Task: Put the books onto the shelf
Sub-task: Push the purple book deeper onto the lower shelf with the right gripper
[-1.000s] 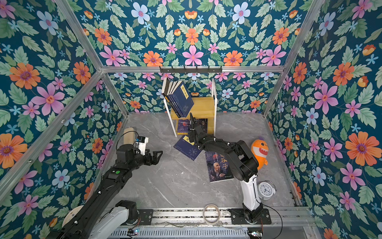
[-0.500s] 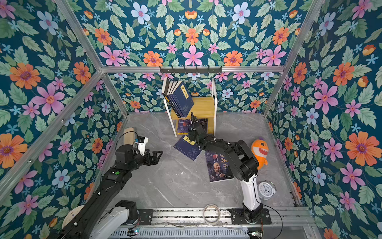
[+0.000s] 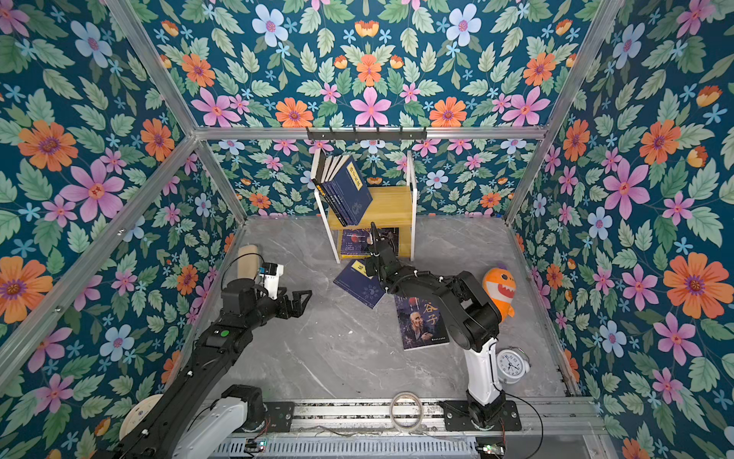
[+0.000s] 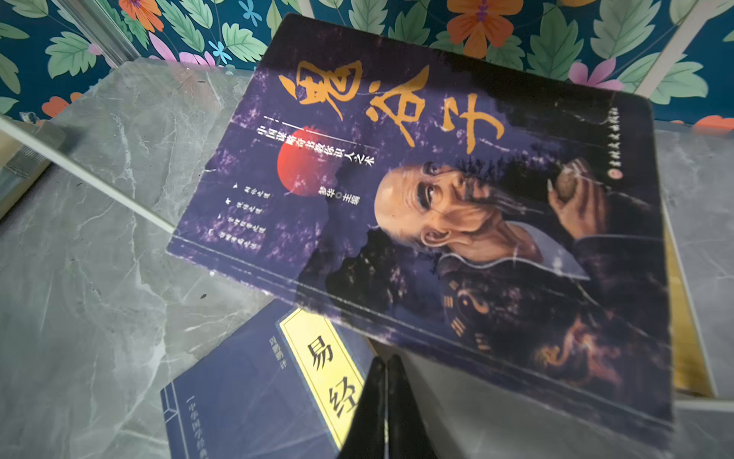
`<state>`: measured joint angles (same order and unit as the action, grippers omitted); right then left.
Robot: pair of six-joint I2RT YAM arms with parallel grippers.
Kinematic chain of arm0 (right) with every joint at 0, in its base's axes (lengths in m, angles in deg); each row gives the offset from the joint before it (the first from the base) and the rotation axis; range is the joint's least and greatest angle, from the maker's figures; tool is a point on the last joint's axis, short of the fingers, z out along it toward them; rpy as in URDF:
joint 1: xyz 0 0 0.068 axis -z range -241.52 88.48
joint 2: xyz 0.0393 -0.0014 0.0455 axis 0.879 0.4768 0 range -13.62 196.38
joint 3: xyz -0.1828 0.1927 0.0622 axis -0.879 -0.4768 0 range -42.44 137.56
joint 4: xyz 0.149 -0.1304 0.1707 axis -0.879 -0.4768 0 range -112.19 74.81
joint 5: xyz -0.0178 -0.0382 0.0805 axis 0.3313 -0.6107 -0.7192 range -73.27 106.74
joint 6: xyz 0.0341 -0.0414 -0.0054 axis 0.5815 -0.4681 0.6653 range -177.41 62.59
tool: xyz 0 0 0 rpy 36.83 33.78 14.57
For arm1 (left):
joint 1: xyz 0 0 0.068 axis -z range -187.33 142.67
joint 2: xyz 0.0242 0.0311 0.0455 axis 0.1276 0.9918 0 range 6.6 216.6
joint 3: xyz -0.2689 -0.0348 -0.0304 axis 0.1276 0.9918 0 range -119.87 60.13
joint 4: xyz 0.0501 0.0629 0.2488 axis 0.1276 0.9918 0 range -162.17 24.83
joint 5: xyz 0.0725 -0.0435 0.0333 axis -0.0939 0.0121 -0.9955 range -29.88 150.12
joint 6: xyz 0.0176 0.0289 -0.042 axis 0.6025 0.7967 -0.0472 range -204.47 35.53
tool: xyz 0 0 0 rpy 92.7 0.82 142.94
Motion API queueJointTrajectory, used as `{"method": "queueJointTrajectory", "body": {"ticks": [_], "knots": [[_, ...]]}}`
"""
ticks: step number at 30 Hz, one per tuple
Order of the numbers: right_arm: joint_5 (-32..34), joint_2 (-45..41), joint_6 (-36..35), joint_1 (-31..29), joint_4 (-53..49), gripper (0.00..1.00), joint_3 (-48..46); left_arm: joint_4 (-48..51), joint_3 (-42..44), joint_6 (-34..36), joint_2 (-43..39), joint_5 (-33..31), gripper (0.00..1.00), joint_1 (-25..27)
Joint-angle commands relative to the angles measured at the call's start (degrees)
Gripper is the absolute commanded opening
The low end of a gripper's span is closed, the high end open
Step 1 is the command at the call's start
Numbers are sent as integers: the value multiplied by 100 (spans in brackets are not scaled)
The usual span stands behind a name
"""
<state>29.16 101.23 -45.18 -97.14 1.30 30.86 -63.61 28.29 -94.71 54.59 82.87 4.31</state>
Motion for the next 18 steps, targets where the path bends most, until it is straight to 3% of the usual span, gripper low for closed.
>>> {"method": "queueJointTrajectory", "body": {"ticks": [1, 18], "knots": [[50, 112, 43, 27, 214, 0, 154, -127, 1, 10, -26, 27, 100, -4], [106, 251, -106, 55, 196, 0, 395, -152, 12, 32, -26, 15, 100, 49]]}}
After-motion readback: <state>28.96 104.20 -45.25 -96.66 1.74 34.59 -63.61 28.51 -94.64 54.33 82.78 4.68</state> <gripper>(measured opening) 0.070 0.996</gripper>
